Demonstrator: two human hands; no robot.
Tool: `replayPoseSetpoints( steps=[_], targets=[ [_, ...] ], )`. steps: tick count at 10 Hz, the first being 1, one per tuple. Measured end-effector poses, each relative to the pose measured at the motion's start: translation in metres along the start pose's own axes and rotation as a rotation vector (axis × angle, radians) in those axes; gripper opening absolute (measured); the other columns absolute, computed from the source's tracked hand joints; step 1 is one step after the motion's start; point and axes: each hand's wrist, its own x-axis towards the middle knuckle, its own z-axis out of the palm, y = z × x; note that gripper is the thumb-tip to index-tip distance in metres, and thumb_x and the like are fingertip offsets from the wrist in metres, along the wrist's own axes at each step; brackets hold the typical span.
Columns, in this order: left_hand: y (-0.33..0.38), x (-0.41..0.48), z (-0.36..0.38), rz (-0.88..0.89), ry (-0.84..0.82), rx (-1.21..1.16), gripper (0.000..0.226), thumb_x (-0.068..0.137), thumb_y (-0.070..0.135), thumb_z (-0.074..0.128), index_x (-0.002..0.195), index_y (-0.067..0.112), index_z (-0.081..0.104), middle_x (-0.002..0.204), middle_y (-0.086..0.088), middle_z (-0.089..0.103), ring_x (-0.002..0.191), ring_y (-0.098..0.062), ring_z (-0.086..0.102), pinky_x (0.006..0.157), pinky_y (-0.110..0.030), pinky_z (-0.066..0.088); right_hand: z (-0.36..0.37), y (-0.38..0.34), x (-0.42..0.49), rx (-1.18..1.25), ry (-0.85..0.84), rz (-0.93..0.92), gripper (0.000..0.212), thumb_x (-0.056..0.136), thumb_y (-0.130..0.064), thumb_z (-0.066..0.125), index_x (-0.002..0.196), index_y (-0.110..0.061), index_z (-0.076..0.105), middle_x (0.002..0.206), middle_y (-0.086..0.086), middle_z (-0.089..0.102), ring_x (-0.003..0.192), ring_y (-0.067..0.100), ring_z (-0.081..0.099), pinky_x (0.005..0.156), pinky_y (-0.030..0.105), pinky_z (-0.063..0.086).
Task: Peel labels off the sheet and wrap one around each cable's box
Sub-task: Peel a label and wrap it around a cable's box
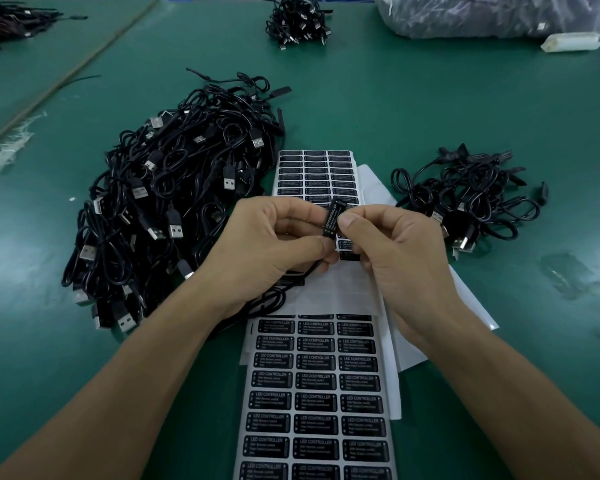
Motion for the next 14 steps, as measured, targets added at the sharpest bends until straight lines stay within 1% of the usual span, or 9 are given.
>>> replayPoseSetpoints(
  steps=[2,4,5,7,9,11,13,14],
  targets=[
    [-0.0008,0.0005,-0.0004,-0.024,0.009,0.01,0.021,0.079,-0.004,0.077,0.097,0.005,0.071,0.077,-0.01,0.077,0.063,-0.014,0.072,0.059,-0.017,0.056,-0.0004,0.0012,-0.0001,-0.005,0.017,-0.007,0.02,0.093,-0.009,0.067,0.075,-0.016,0.07,0.052,-0.019,0.059,0.048,-0.004,0.051,0.052,0.007,0.041],
    [-0.0006,-0.0004,0.0,-0.011,-0.001,-0.005,0.019,0.078,-0.002,0.078,0.089,0.013,0.074,0.077,-0.01,0.077,0.063,-0.015,0.072,0.059,-0.017,0.055,-0.0007,0.002,0.0,-0.017,0.018,-0.014,0.019,0.093,-0.01,0.067,0.076,-0.016,0.07,0.052,-0.019,0.058,0.048,-0.004,0.051,0.052,0.007,0.041],
    [-0.0006,-0.0002,-0.0001,-0.015,0.004,-0.013,0.02,0.078,-0.004,0.078,0.088,0.014,0.074,0.077,-0.012,0.076,0.062,-0.017,0.072,0.059,-0.018,0.056,-0.0008,0.0017,0.0002,-0.014,0.013,-0.015,0.019,0.093,-0.01,0.066,0.076,-0.016,0.07,0.052,-0.019,0.058,0.049,-0.004,0.051,0.052,0.008,0.041],
    [-0.0007,0.0001,-0.0001,-0.031,0.005,-0.01,0.02,0.08,-0.006,0.076,0.097,0.004,0.071,0.078,-0.013,0.076,0.062,-0.016,0.072,0.061,-0.019,0.056,-0.001,0.0011,0.0001,-0.015,-0.005,-0.019,0.021,0.094,-0.009,0.066,0.075,-0.018,0.07,0.053,-0.019,0.058,0.049,-0.004,0.051,0.053,0.008,0.041],
    [-0.0004,-0.0008,0.0008,-0.033,0.008,-0.014,0.02,0.081,-0.007,0.075,0.098,0.001,0.07,0.078,-0.013,0.076,0.062,-0.016,0.072,0.06,-0.019,0.056,-0.0015,0.002,0.0,-0.024,0.005,-0.019,0.021,0.093,-0.01,0.066,0.075,-0.018,0.07,0.053,-0.018,0.058,0.049,-0.003,0.05,0.054,0.008,0.041],
    [0.0004,-0.0015,0.0018,-0.019,0.005,-0.019,0.019,0.081,-0.008,0.074,0.092,0.007,0.071,0.075,-0.012,0.076,0.061,-0.015,0.072,0.059,-0.018,0.056,-0.001,0.0021,-0.0002,-0.017,0.008,-0.029,0.021,0.093,-0.009,0.067,0.074,-0.018,0.071,0.052,-0.018,0.058,0.048,-0.004,0.05,0.052,0.008,0.041],
    [-0.0006,-0.0009,0.001,-0.027,0.009,-0.005,0.02,0.08,-0.007,0.075,0.096,0.004,0.07,0.077,-0.012,0.076,0.063,-0.016,0.072,0.061,-0.02,0.057,-0.0005,0.0023,-0.0003,-0.028,-0.002,-0.041,0.019,0.093,-0.01,0.067,0.076,-0.017,0.071,0.052,-0.019,0.058,0.048,-0.004,0.051,0.052,0.007,0.04],
    [-0.0006,-0.0012,0.0011,-0.027,0.009,-0.014,0.02,0.08,-0.008,0.075,0.096,0.003,0.07,0.076,-0.011,0.076,0.061,-0.015,0.072,0.059,-0.018,0.056,-0.0005,0.003,-0.0004,-0.029,0.006,-0.041,0.02,0.093,-0.01,0.067,0.075,-0.018,0.071,0.053,-0.019,0.058,0.049,-0.004,0.051,0.053,0.008,0.041]
  ],
)
